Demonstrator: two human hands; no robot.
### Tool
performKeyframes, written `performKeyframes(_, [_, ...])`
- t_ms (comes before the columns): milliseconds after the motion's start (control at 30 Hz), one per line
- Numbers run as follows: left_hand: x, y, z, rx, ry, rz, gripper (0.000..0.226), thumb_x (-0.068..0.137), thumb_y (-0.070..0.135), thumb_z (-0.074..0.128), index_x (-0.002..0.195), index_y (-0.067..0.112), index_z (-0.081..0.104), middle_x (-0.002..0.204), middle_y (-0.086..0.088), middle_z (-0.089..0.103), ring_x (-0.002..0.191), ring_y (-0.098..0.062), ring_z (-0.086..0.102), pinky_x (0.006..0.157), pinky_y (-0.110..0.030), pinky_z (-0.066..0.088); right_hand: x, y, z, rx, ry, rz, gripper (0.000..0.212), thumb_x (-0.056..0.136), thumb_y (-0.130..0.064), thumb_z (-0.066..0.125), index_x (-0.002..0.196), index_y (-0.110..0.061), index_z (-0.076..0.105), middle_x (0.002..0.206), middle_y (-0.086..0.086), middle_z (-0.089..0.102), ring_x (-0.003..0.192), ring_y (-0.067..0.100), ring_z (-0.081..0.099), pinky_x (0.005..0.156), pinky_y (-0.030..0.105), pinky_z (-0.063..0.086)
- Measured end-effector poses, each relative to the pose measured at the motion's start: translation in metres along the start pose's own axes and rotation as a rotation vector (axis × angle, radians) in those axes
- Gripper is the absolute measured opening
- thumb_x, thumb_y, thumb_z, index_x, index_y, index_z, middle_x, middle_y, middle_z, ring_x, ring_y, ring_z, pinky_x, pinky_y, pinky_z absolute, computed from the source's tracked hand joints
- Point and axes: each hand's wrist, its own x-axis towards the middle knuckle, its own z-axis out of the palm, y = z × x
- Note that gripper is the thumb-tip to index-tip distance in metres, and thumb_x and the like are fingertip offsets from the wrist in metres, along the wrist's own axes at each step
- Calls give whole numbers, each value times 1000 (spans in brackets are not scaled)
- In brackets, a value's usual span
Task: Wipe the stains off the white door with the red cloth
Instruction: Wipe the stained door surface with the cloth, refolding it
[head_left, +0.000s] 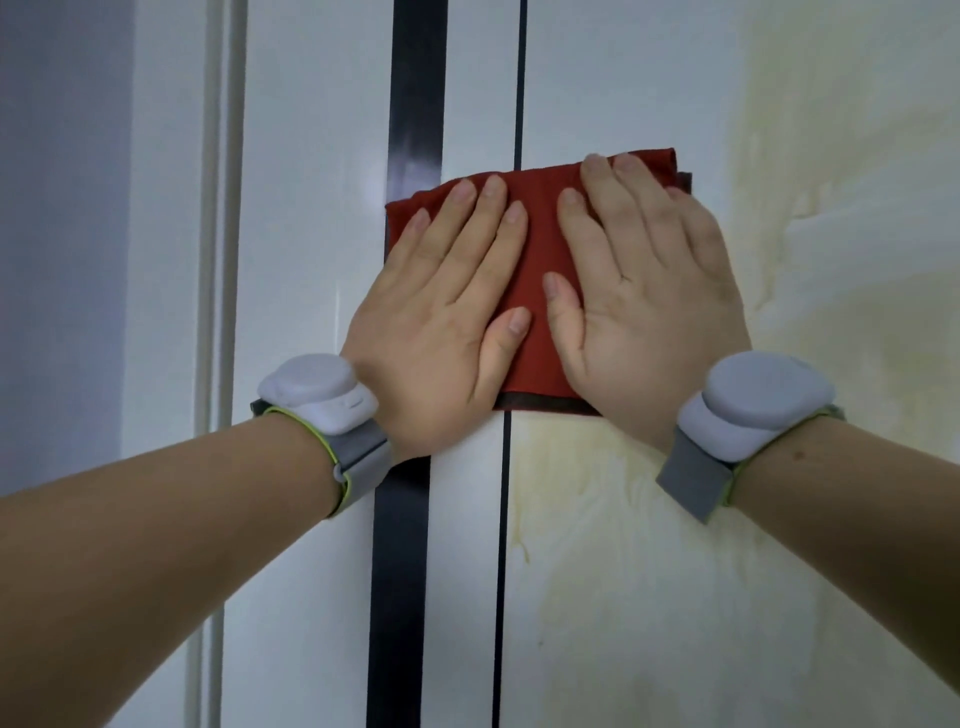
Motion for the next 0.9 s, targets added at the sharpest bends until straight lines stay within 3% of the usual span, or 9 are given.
performKeyframes(400, [-52, 27, 5, -28, -24, -1, 62, 109, 37, 31, 159, 1, 26, 168, -20, 19, 158, -35, 15, 129, -52, 12, -52, -17, -19, 20, -131, -11, 56, 104, -37, 35, 149, -5, 45, 159, 17, 38, 150, 33, 33, 122, 50, 26])
performKeyframes(667, [-32, 12, -3, -29, -67, 84, 62, 110, 36, 33, 160, 1, 26, 169, -19, 21, 158, -34, 15, 129, -52, 15, -49, 5, -32, 9, -247, -123, 59, 108, -41, 26, 158, -10, 29, 166, 11, 26, 155, 26, 22, 124, 45, 22])
performKeyframes(900, [-27, 16, -1, -9, -52, 38, 62, 110, 36, 32, 161, 1, 24, 169, -21, 19, 158, -35, 15, 130, -49, 10, -49, -3, -31, -15, -281, -43, 61, 109, -40, 16, 161, -7, 16, 168, 14, 14, 157, 29, 12, 127, 47, 14])
